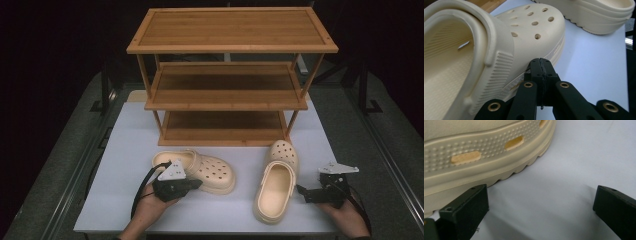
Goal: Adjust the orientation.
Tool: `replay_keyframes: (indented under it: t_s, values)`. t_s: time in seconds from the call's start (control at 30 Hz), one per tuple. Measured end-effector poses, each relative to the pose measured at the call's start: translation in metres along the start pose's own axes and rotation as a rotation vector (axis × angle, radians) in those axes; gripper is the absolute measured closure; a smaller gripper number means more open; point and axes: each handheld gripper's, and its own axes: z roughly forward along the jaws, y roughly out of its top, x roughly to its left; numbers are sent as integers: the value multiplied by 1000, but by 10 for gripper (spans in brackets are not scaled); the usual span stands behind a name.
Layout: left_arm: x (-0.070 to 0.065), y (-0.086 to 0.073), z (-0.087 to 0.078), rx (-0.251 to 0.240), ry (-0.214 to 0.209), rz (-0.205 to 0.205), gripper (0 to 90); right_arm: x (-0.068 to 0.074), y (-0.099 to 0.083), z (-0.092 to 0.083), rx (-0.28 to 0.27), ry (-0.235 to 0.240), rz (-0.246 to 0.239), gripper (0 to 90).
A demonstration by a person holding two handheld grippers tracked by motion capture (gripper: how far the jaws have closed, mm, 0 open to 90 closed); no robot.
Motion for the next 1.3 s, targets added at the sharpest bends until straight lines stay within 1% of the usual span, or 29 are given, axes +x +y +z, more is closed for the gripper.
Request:
replay_keyframes:
  t_s: [0.03, 0.07, 0.13, 0.27, 0.43, 0.6, 0.63, 0.67, 0.7, 0.73, 0.77, 0.8, 0.83, 0.9, 0.93, 0.97, 1.0, 1.03, 1.07, 1.1, 1.13, 1.2, 1.23, 1.3]
  values:
    - [0, 0, 0, 0, 0, 0, 900, 0, 0, 0, 0, 0, 0, 0]
    - [1, 4, 5, 5, 9, 6, 900, 0, 0, 0, 0, 0, 0, 0]
    - [2, 5, 7, 4, 13, 6, 900, 0, 0, 0, -1, 0, 0, 0]
    - [4, 13, 16, 2, 30, -2, 900, 0, 0, 0, -1, 0, 0, 0]
    - [5, 15, 16, -9, 21, -9, 900, 0, 0, 0, -1, 0, 0, 0]
    - [5, 15, 13, -31, 8, -32, 900, 0, 0, 0, -2, 0, 0, 0]
    - [5, 15, 12, -33, 0, -34, 900, 0, 0, 0, -1, 0, 0, 0]
    - [2, 16, 9, -40, -20, -36, 900, 0, 0, 0, -2, 0, 0, 0]
    - [2, 16, 9, -40, -20, -36, 900, 0, 0, 0, -2, 0, 0, 0]
    - [-1, 19, 4, -52, -42, -34, 900, 0, 0, 0, -2, 0, 1, 0]
    - [-1, 19, 4, -52, -42, -34, 900, 0, 0, 0, -2, 0, 1, 0]
    - [-4, 22, -3, -60, -51, -28, 900, 0, 0, 0, -2, 0, 1, 0]
    - [-4, 22, -3, -60, -51, -28, 900, 0, 0, 0, -2, 0, 1, 0]
    - [-6, 25, -11, -59, -50, -24, 900, 0, 0, 0, -2, 0, 0, 0]
    - [-4, 27, -20, -60, -37, -25, 900, 0, 0, 0, -1, 0, 0, 0]
    - [-4, 27, -20, -60, -37, -25, 900, 0, 0, 0, -1, 1, 0, 0]
    - [0, 27, -29, -66, -19, -37, 900, 0, 0, 0, -1, 1, 0, 0]
    - [0, 27, -29, -66, -19, -37, 900, 0, 0, 0, -1, 1, 2, 0]
    - [7, 25, -38, -69, 5, -52, 900, 0, 0, 0, -1, 1, 1, 0]
    - [7, 25, -38, -69, 5, -52, 900, 0, 0, 0, -1, 1, 0, 0]
    - [15, 23, -48, -75, 42, -66, 900, 0, 0, 0, -1, 1, 2, 0]
    - [23, 21, -58, -82, 81, -76, 900, 0, 0, 0, 0, 1, 2, 0]
    - [23, 21, -58, -82, 81, -76, 900, 0, 0, 0, 0, 1, 2, 0]
    - [33, 19, -69, -80, 118, -76, 900, 0, 0, 0, 0, 1, 2, 0]
